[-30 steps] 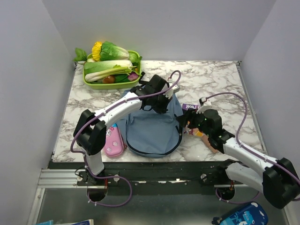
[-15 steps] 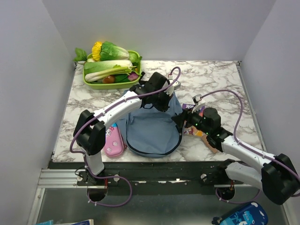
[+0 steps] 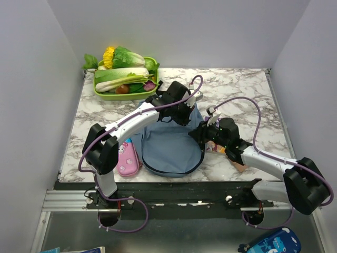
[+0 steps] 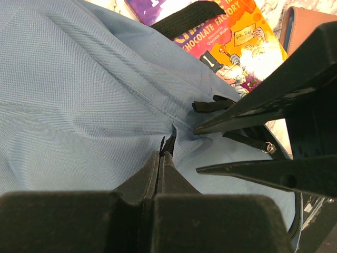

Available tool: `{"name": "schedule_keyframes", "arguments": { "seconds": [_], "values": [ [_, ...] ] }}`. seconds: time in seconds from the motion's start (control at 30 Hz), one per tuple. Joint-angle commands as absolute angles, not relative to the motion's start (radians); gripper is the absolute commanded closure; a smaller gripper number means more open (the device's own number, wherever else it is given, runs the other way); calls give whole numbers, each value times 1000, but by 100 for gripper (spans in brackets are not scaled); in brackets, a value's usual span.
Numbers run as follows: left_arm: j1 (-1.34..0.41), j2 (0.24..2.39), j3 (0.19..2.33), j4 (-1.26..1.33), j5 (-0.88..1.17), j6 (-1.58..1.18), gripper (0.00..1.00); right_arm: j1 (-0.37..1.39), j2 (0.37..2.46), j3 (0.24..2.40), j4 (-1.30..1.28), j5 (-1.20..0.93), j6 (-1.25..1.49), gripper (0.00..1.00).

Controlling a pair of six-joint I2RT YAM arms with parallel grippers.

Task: Pack the student bag
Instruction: Unzip the student bag at the center of the board.

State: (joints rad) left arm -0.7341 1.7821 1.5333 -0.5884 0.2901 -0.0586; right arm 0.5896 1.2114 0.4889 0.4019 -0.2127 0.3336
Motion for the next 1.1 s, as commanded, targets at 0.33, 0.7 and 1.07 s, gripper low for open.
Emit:
{"name": "schedule_keyframes", "arguments": {
  "seconds": [0.33,0.7,1.07],
  "values": [
    [-732,1715,1528,-600,324,-71,99,611,1212,500,379,-135,301,89],
    [-657,1698,1404,-574,219,-57,100,612,1140,483,290,-66,318,99],
    [-433,1526,1273,-650,256,-17,100,612,1161,460,279,-11,356,99]
  ]
}}
